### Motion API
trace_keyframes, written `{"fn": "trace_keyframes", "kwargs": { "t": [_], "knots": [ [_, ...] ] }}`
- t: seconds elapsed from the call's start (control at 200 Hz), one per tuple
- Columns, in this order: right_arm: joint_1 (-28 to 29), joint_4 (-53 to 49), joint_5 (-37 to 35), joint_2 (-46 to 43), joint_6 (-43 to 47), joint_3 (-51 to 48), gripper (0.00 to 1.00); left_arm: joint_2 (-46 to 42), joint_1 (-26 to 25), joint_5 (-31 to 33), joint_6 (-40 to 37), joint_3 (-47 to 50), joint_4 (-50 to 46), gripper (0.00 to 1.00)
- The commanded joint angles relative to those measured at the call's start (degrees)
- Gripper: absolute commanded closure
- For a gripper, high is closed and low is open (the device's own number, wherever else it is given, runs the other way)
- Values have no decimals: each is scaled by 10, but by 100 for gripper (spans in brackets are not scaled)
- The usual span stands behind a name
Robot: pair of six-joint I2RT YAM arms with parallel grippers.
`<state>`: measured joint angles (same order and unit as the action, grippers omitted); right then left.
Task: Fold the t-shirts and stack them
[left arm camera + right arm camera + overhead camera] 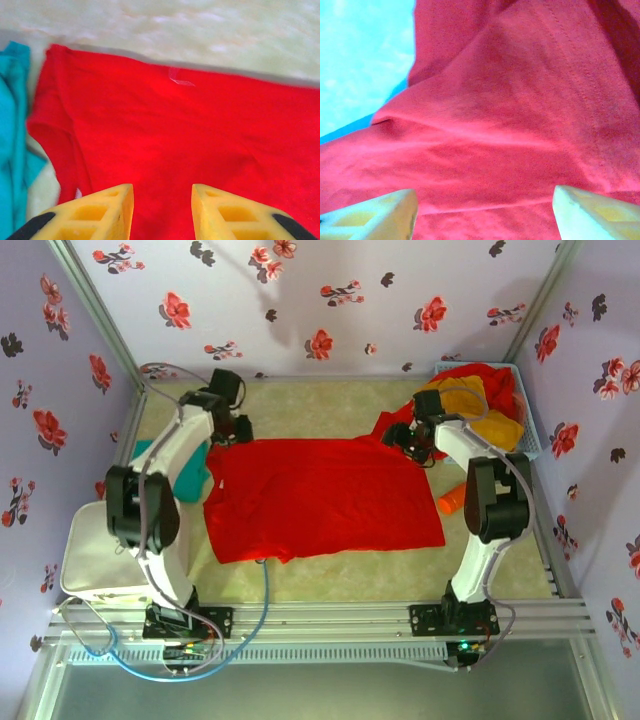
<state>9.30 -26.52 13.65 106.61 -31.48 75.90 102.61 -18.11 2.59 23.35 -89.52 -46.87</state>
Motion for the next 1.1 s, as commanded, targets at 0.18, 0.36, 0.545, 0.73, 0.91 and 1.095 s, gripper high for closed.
{"fn": "trace_keyframes", "kwargs": {
  "t": [0.18,0.36,0.545,0.73,0.91,1.095],
  "knots": [
    [18,9,24,-72,-1,-71,28,-71,-148,73,22,186,33,70],
    [22,11,31,-74,-4,-82,28,-23,-209,147,47,195,28,71],
    [23,10,33,-71,-7,-82,29,55,-228,211,60,156,8,73],
    [24,10,32,-73,-5,-91,30,94,-227,266,73,133,-22,73],
    [24,12,37,-72,-7,-97,30,85,-227,279,77,132,-26,71],
    [26,17,42,-67,-10,-98,31,79,-220,289,83,143,-30,70]
  ]
}}
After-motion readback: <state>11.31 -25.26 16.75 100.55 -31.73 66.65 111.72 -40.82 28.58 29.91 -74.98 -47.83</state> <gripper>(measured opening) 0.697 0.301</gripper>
